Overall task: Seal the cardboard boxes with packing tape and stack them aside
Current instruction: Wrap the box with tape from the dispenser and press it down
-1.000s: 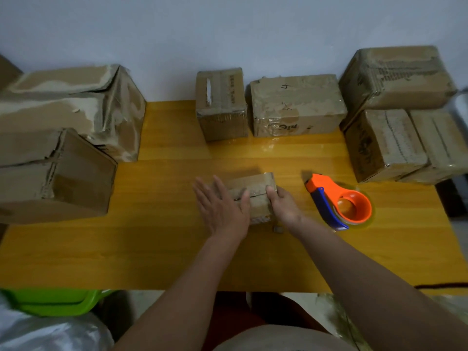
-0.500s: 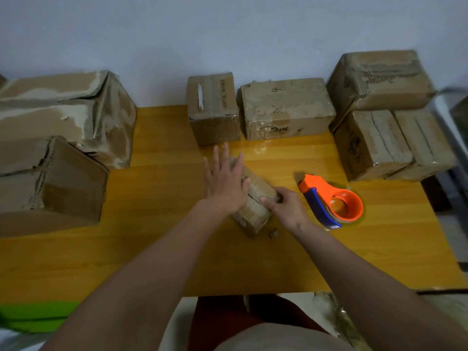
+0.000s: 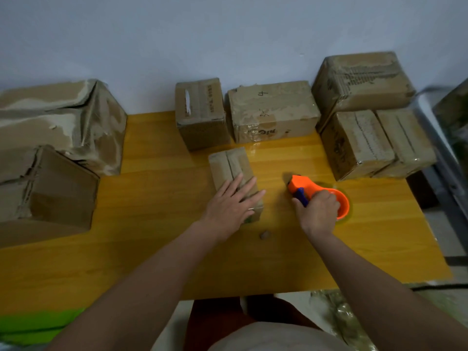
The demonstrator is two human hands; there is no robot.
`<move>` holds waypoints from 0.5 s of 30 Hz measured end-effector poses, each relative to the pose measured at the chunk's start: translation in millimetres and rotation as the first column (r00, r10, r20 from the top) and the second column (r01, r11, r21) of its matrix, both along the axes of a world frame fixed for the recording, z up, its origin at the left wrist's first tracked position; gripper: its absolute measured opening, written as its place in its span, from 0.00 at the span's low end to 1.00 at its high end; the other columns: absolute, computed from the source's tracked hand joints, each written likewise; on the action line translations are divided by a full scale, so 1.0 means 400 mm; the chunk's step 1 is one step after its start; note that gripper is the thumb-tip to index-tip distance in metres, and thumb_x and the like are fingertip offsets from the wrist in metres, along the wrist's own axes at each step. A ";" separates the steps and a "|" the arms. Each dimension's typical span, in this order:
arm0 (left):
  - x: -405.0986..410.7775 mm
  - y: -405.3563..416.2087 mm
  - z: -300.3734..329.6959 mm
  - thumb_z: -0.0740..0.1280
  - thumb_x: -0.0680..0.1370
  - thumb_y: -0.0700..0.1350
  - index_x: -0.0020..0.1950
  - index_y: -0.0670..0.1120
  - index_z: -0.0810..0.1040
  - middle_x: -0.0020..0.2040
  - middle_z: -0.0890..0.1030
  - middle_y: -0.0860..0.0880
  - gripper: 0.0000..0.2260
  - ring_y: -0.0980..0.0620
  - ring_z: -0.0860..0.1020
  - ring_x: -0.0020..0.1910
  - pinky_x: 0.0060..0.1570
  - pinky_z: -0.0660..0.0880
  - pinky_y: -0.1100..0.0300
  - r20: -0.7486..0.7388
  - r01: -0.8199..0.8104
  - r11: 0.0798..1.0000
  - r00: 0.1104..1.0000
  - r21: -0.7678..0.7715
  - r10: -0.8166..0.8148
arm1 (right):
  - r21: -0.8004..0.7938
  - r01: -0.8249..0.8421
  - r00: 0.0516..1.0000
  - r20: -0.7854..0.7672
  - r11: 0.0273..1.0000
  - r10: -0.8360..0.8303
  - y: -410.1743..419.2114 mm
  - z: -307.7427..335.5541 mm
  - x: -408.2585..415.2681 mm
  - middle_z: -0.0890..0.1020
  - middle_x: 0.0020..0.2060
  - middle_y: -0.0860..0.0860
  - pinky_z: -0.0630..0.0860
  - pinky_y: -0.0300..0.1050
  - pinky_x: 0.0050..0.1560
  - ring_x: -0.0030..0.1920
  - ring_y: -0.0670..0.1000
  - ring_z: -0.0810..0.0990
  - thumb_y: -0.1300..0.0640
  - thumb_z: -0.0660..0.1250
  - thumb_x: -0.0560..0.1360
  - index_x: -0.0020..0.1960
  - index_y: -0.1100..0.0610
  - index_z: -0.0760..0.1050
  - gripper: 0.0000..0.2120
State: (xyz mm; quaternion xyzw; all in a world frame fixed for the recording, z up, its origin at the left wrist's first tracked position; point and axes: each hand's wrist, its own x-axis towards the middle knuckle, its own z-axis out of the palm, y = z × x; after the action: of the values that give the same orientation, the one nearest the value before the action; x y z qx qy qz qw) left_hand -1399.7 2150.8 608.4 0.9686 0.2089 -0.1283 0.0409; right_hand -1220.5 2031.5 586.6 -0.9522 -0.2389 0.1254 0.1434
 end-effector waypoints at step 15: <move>0.008 0.004 0.064 0.57 0.84 0.46 0.76 0.45 0.64 0.76 0.64 0.46 0.20 0.45 0.56 0.77 0.74 0.49 0.56 0.293 -0.211 0.884 0.889 -0.417 0.351 | 0.369 -0.189 0.866 -0.375 0.910 0.332 -0.052 0.061 0.096 0.78 0.43 0.64 0.66 0.47 0.41 0.43 0.56 0.75 0.65 0.67 0.76 0.55 0.69 0.75 0.10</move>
State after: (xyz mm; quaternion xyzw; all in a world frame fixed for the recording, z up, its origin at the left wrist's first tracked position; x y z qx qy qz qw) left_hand -1396.7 2152.6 634.1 0.9081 0.3100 0.0215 0.2806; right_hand -1182.1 2010.7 611.0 -0.8231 -0.3465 0.3098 0.3262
